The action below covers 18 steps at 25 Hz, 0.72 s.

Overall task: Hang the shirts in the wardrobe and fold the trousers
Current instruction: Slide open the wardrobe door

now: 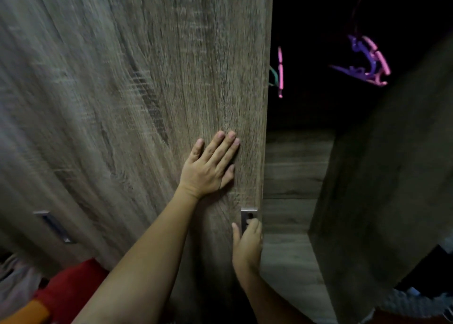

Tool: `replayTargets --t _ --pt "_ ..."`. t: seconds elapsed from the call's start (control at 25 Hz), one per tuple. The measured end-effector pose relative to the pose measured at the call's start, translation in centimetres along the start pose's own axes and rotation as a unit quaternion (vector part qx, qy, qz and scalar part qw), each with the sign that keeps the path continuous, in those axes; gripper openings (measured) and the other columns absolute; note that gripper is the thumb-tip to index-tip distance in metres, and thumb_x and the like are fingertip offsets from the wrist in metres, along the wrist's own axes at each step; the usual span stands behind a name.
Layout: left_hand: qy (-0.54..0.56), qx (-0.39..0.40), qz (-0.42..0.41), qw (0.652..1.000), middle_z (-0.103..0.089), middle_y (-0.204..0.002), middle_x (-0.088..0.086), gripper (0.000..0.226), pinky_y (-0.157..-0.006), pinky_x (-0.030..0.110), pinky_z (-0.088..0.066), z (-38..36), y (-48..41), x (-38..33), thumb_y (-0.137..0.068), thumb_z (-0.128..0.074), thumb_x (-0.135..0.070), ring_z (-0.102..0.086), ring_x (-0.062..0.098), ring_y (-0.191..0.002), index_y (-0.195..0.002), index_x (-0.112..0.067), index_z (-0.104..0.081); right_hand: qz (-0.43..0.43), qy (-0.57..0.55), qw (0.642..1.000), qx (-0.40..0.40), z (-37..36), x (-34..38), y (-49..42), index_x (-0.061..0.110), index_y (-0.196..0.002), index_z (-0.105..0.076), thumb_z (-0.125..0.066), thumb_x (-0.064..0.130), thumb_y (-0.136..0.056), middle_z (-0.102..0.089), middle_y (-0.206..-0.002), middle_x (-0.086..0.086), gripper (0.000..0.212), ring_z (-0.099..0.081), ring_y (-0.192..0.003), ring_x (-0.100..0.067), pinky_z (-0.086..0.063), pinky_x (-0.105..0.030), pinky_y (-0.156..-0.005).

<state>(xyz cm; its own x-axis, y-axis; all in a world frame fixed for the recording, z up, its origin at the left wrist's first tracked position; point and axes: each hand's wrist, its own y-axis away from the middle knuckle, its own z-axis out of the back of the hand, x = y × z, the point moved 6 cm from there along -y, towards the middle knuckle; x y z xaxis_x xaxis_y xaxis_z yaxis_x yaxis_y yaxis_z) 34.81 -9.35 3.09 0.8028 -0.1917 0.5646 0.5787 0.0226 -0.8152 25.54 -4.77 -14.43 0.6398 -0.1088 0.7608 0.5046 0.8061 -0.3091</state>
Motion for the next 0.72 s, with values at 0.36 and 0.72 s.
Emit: replayTargets --t 0.36,0.72 --pt "-0.009 0.010 -0.001 1.000 -0.007 -0.159 0.002 0.070 -0.115 0.040 -0.007 0.7 5.7 8.2 -0.087 -0.040 -0.039 -0.012 0.018 -0.145 -0.148 -0.013 -0.021 -0.017 -0.079 0.997 0.011 -6.7 5.8 4.2 0.005 -0.090 -0.057 -0.071 0.025 -0.079 -0.062 -0.094 -0.015 0.027 -0.062 -0.085 -0.029 -0.048 -0.033 -0.069" --pt "-0.019 0.024 -0.002 1.000 -0.006 -0.159 0.001 0.068 -0.116 0.039 -0.005 1.0 9.3 13.1 -0.087 -0.035 -0.039 -0.010 0.017 -0.146 -0.149 -0.014 -0.018 -0.046 -0.133 0.990 0.024 -10.4 9.2 6.9 0.006 -0.089 -0.057 -0.072 0.025 -0.078 -0.060 -0.092 -0.012 0.027 -0.060 -0.082 -0.025 -0.040 -0.026 -0.063"
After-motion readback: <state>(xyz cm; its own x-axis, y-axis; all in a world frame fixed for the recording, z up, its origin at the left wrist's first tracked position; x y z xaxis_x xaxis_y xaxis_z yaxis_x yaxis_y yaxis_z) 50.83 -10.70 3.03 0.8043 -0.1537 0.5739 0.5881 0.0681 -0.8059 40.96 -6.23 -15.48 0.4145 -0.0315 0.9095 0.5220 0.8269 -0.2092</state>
